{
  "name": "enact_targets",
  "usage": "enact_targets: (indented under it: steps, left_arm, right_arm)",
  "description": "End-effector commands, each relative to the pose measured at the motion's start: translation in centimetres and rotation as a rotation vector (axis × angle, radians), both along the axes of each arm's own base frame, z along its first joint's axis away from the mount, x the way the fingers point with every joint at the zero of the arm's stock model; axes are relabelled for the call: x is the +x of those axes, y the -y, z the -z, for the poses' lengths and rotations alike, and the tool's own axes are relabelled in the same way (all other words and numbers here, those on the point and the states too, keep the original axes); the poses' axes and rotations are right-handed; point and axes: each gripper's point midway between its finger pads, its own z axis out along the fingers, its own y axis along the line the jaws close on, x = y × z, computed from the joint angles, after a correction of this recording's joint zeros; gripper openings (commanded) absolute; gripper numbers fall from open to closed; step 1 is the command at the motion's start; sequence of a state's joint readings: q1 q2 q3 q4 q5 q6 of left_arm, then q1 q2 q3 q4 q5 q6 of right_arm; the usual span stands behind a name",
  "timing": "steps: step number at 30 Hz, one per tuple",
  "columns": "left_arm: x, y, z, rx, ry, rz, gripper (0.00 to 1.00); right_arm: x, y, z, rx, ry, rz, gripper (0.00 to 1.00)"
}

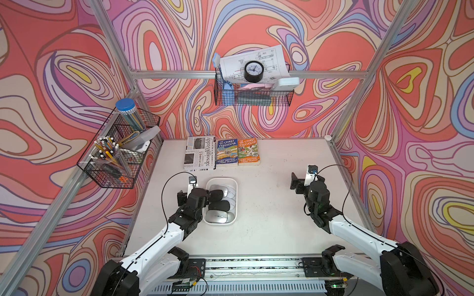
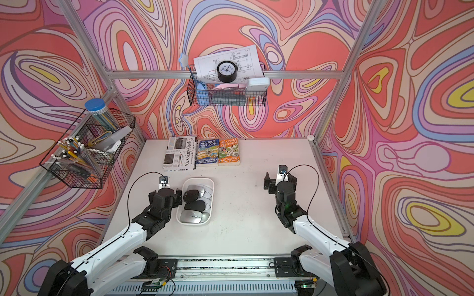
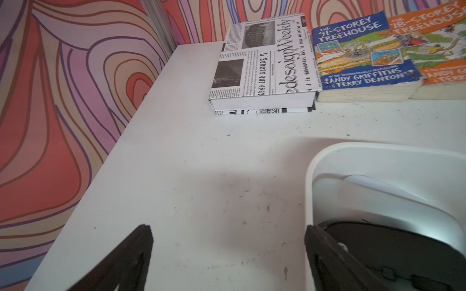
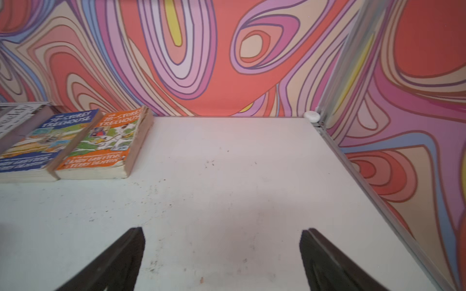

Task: Put the mouse in the storage box
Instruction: Reset both arms

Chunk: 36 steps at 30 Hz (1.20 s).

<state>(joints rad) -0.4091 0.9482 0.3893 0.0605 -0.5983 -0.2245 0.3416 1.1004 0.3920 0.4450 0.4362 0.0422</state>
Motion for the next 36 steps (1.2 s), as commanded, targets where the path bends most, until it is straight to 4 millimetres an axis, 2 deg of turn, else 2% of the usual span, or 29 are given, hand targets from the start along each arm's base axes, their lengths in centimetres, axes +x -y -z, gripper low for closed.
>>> enact_targets:
  steps: [1, 4, 6, 8, 12, 15, 17, 19, 20, 22, 24, 26, 27, 29, 32, 36]
  left_arm:
    - [1.6, -0.7, -3.3, 0.031, 0.154, -0.011, 0.93]
    - [2.1, -1.5, -0.7, 0.054, 0.143, -0.006, 0.93]
    - [2.8, -1.9, 0.5, 0.054, 0.155, 0.013, 0.93]
    - [3.5, -2.4, 0.7, 0.074, 0.131, 0.018, 0.92]
    - [4.8, -3.2, 0.7, -0.015, 0.189, 0.051, 0.91]
    - [5.6, -4.0, 0.6, -0.099, 0.243, 0.077, 0.88]
    - [6.1, -4.4, 0.9, -0.119, 0.226, 0.082, 0.85]
    - [6.4, -3.7, 1.0, -0.127, 0.209, 0.131, 0.83]
    - [6.4, -3.1, 1.0, -0.118, 0.22, 0.176, 0.82]
    - [6.5, -2.9, 1.7, -0.106, 0.26, 0.191, 0.84]
    - [7.4, -2.2, 2.7, -0.097, 0.277, 0.241, 0.98]
    - [7.5, -1.5, 3.9, -0.114, 0.191, 0.277, 0.98]
    - [7.9, -1.5, 3.9, -0.12, 0.154, 0.273, 0.99]
    - [8.6, -1.6, 3.7, -0.11, 0.19, 0.276, 0.99]
    - [9.2, -3.9, 4.5, -0.109, 0.11, 0.12, 0.98]
    - [9.1, -3.9, 4.3, -0.093, 0.123, 0.113, 0.98]
  right_arm:
    - [-0.1, 3.2, 1.9, -0.052, -0.011, 0.13, 0.98]
    - [0.3, 4.8, 4.0, -0.054, -0.012, 0.178, 0.98]
    - [1.1, 4.8, 3.9, -0.064, 0.001, 0.167, 0.98]
    - [1.7, 5.3, 3.6, -0.052, 0.047, 0.182, 0.98]
    - [3.0, 5.9, 3.0, -0.041, 0.148, 0.173, 0.98]
    - [3.4, 6.7, 4.4, 0.013, 0.191, 0.161, 0.98]
    - [3.9, 5.6, 5.6, 0.01, 0.147, 0.086, 0.98]
    - [4.3, 5.9, 5.7, -0.002, 0.161, 0.102, 0.98]
    - [4.7, 5.9, 6.2, 0.011, 0.114, 0.102, 0.98]
    - [6.4, 6.0, 6.8, 0.01, 0.051, 0.095, 0.98]
    - [7.0, 6.2, 7.3, 0.031, 0.011, 0.078, 0.98]
    - [7.2, 6.5, 7.5, 0.055, -0.007, 0.074, 0.98]
    - [7.3, 6.6, 7.6, 0.057, -0.008, 0.073, 0.98]
    - [7.4, 6.7, 7.7, 0.065, -0.015, 0.077, 0.98]
    - [7.5, 6.9, 7.8, 0.071, -0.025, 0.079, 0.98]
    - [7.3, 7.0, 7.6, 0.067, -0.014, 0.081, 0.98]
